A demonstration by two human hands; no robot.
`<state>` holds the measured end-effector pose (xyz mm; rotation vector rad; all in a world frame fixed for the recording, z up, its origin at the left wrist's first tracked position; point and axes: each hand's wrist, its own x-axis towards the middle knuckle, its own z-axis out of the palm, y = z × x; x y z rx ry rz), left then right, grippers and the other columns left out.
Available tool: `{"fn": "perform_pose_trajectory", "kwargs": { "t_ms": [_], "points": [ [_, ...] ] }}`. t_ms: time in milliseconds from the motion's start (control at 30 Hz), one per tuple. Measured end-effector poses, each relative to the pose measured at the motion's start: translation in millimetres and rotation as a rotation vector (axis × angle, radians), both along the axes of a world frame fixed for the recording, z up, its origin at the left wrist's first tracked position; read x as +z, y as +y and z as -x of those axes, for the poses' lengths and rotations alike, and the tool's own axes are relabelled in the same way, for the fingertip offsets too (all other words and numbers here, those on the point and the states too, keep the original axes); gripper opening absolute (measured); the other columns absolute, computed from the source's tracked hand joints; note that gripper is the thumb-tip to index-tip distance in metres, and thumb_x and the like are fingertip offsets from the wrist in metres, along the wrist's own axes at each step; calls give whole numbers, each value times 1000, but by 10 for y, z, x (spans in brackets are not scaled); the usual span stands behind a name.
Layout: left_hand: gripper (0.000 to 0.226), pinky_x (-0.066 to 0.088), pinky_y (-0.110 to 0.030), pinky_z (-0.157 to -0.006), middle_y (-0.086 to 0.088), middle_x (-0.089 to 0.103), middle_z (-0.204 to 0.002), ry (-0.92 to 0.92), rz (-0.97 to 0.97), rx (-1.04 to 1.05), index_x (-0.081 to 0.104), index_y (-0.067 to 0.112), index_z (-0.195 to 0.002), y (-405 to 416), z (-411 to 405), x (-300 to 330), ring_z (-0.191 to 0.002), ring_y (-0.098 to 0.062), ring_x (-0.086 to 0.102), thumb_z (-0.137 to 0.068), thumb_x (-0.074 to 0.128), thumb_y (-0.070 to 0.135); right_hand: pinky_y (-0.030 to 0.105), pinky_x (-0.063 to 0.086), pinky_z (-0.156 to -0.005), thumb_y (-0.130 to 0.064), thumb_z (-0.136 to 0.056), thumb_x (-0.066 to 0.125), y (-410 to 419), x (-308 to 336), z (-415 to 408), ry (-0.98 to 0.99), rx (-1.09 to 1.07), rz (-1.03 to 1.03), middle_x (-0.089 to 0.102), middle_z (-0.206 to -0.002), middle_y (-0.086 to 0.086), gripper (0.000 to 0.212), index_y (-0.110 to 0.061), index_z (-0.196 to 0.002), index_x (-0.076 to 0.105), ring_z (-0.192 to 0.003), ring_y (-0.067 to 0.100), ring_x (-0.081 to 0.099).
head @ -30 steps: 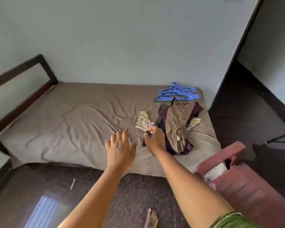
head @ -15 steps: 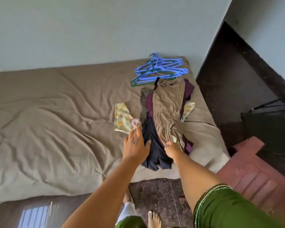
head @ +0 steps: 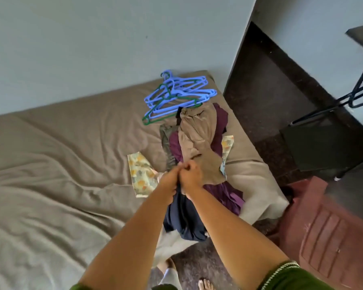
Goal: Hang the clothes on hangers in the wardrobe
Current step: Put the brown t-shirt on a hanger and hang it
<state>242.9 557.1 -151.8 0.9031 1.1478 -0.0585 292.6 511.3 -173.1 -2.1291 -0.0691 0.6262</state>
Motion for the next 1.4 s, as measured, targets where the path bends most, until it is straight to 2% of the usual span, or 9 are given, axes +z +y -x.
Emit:
{"fn": "perform_pose_trajectory", "kwargs": {
  "t_ms": [133,400,500,600,700,933,1100,1300,1400],
  "points": [
    [40,46,-27,-59,-7,62,-69,-167,178,163,64,15,-68,819,22,333,-64,-20,61,-96,40,30,28,46,-65,-2,-79,52,601,688,111,282,328,-219,51,-83,6,20,-15,-93,51,-78,21,53],
    [22,43,-27,-70,-5,68,-86,118,-1083,-895,70,14,-100,1869,207,1372,-85,-23,65,-83,61,23,26,34,-100,16,-73,49,1085,1216,-573,-499,660,-185,54,-130,15,65,-6,-135,47,-121,29,49],
    [16,52,-26,-72,1,70,-79,23,-1213,-764,72,18,-94,2007,249,2014,-74,-16,67,-80,67,15,30,33,-103,13,-73,52,1516,1514,-645,-584,886,-173,53,-131,16,66,-8,-135,51,-123,30,47],
    [16,41,-6,-73,15,68,-80,-102,-1464,-520,75,18,-89,2174,329,2630,-78,5,58,-74,70,15,29,44,-83,-6,-84,65,1806,1852,-718,-508,932,-247,70,-100,9,21,-9,-104,70,-97,19,62],
    [15,43,-9,-68,24,67,-74,-142,-1470,-366,71,23,-87,2365,480,3128,-74,10,60,-73,71,16,23,38,-61,-24,-86,71,1957,2188,-845,-389,824,-367,59,-65,-1,15,-23,-72,66,-64,9,51],
    [23,43,-29,-66,4,62,-82,248,-1351,-333,66,22,-95,2759,857,3364,-82,-19,59,-76,78,25,23,49,-70,5,-93,48,2021,2743,-1078,296,551,-1001,68,-71,1,38,-16,-62,56,-69,11,63],
    [17,43,-33,-81,-1,64,-88,243,-1285,-266,70,15,-89,2787,887,3186,-89,-22,57,-94,58,27,25,33,-53,-19,-100,44,2192,2750,-1176,49,375,-627,47,-67,-1,28,-20,-72,43,-60,12,44],
    [16,44,-30,-65,-1,62,-72,-182,-902,454,63,19,-70,2565,463,2699,-70,-17,55,-85,61,24,32,33,-68,-28,-96,46,2179,2342,-1199,-330,431,-265,57,-82,10,28,-16,-70,47,-83,24,52],
    [24,38,-30,-61,3,54,-59,158,-1091,28,51,16,-66,2573,278,2193,-63,-20,52,-79,69,24,34,37,-73,-27,-96,47,2075,1732,-1289,-322,616,47,60,-91,15,22,-10,-84,54,-93,29,55]
  ]
}}
